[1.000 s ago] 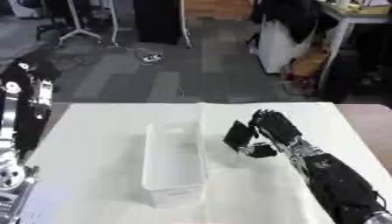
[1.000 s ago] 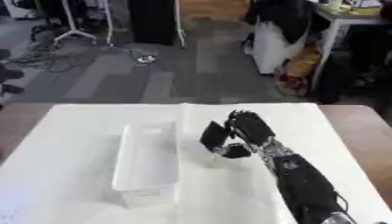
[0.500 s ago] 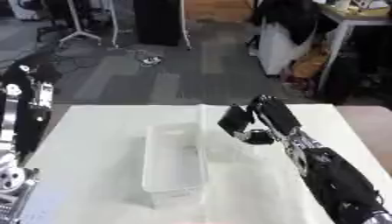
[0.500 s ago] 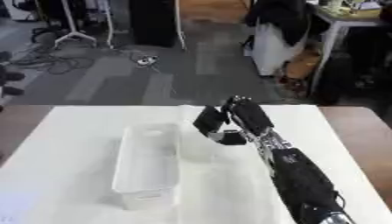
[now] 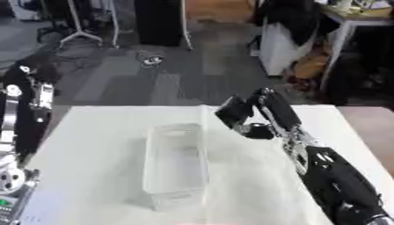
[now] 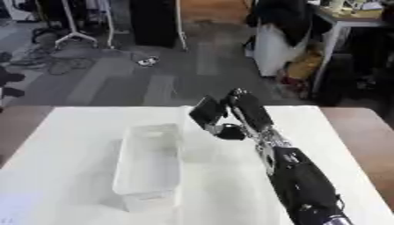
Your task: Pick up objects on the table and place them in the box.
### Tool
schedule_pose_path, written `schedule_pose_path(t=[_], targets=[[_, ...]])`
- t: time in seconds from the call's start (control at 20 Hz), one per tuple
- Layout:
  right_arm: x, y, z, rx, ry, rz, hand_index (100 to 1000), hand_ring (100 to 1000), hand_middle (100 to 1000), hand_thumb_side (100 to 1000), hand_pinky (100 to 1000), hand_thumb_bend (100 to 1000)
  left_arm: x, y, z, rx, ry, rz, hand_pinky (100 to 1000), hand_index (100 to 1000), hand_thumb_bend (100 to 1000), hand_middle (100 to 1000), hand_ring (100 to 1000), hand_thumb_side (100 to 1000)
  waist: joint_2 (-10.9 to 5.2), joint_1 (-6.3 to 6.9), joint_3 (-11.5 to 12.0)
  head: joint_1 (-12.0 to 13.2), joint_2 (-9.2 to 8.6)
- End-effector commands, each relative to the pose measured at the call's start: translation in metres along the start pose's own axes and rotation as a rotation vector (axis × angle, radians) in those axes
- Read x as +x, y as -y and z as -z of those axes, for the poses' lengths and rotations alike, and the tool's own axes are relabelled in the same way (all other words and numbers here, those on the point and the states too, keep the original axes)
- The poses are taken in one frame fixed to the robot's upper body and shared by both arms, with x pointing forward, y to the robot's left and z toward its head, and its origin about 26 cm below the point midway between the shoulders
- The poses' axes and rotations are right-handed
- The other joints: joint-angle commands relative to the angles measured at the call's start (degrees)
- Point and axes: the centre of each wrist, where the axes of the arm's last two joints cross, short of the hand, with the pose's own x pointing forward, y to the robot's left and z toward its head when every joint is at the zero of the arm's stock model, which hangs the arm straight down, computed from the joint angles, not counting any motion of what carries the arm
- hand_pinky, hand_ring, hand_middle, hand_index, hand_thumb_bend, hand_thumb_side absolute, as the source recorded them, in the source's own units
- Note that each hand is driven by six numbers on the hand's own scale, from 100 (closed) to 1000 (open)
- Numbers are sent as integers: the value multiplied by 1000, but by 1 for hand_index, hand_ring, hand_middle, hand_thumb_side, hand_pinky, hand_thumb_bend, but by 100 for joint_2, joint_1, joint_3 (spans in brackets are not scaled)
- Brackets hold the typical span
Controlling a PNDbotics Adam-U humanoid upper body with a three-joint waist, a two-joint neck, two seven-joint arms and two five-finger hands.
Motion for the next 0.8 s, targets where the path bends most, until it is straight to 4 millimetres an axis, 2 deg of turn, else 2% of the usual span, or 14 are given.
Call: schedule_pose_path(t=[0.05, 0.35, 0.6, 0.8], targets=[[5, 9, 13, -34, 34, 41, 359, 101, 100, 674, 100, 509, 6, -4, 7, 11, 30, -1, 572, 861, 155, 827, 709, 1000, -56, 22, 11, 62, -67], [22, 8, 26, -29, 86, 151, 364, 100, 100, 678, 100, 510, 7, -4, 7, 11, 32, -2, 573, 861, 155, 827, 710, 1000, -61, 21, 24, 59, -96], [38, 5, 36, -1, 151, 195, 361, 102, 100, 682, 100, 512, 7, -3, 7, 9, 33, -4, 573, 861, 155, 827, 710, 1000, -55, 19, 38, -158, -339], [53, -3, 42, 20, 199, 226, 362, 103, 100, 682, 100, 512, 8, -3, 8, 10, 36, -8, 574, 861, 155, 828, 710, 1000, -54, 21, 60, -249, -402]])
